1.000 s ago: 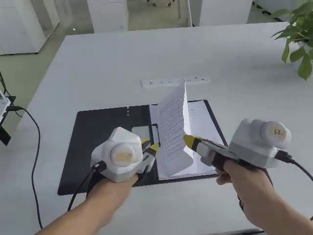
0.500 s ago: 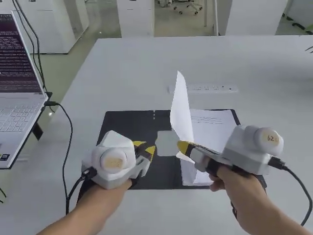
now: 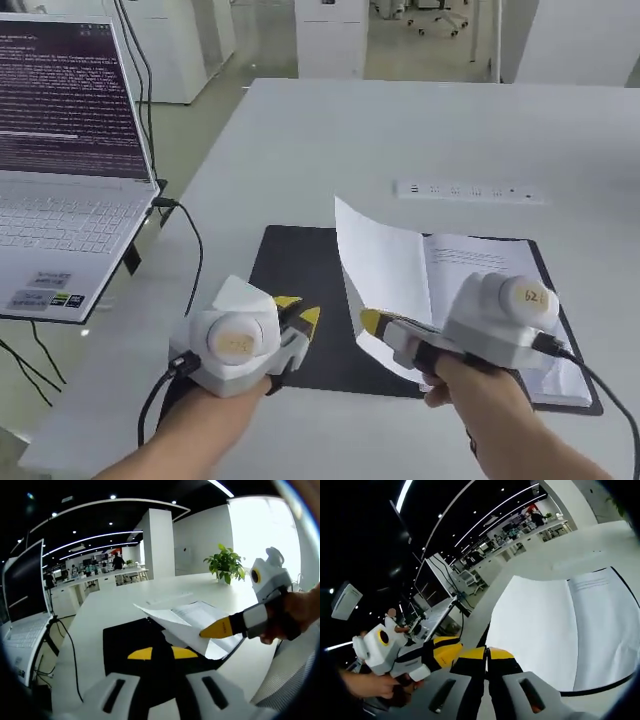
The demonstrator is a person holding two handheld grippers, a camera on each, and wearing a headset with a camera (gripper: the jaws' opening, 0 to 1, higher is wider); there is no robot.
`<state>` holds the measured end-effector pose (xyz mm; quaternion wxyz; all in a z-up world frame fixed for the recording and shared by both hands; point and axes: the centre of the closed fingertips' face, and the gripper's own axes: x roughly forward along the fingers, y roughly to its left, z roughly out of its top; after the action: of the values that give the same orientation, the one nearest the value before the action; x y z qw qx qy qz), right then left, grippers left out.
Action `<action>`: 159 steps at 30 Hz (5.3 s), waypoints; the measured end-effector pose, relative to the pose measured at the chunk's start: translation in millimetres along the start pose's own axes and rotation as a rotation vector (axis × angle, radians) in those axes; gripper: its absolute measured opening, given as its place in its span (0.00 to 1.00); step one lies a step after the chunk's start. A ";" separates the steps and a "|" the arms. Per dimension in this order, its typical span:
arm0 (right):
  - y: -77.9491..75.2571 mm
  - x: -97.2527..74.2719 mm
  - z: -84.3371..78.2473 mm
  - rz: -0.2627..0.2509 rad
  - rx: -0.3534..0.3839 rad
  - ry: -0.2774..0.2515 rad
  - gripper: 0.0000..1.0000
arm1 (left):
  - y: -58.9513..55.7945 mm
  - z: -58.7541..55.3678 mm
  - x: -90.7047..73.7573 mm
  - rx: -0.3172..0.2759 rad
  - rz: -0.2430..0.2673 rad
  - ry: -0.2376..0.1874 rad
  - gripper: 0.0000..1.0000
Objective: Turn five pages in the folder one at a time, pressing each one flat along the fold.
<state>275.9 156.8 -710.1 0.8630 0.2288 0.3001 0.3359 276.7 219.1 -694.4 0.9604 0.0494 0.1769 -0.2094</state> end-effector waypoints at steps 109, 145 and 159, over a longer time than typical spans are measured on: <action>-203.2 83.6 79.3 -0.005 0.432 0.143 0.00 | -26.8 -110.7 55.8 0.017 -0.090 0.195 0.09; -235.9 118.6 125.2 -0.029 0.563 -0.037 0.00 | -25.8 -112.4 55.8 0.016 -0.081 0.182 0.09; -213.8 97.7 98.9 0.049 0.597 0.053 0.00 | -25.8 -112.9 55.9 0.014 -0.082 0.181 0.09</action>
<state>495.0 64.6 -802.5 0.7412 0.4705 0.4025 0.2594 277.3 193.2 -820.4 0.9309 0.0676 0.2631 -0.2443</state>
